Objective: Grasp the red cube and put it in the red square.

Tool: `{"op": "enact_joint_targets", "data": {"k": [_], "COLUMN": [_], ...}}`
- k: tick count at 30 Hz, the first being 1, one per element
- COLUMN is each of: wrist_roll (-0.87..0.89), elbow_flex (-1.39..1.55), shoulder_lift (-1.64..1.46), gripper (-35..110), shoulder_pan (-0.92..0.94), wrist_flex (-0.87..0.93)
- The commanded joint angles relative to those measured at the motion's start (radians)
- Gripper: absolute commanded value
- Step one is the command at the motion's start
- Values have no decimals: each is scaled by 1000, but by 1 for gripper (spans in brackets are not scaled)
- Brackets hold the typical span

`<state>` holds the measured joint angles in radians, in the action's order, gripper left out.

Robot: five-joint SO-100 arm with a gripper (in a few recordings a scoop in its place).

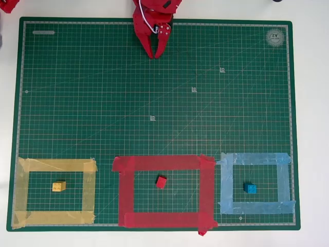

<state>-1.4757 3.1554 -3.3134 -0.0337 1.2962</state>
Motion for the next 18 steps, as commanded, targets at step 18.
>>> {"op": "enact_joint_targets", "data": {"k": [18], "wrist_roll": [-8], "elbow_flex": [5], "shoulder_lift": [-37], "gripper": [1], "shoulder_pan": [55], "wrist_flex": [29]}}
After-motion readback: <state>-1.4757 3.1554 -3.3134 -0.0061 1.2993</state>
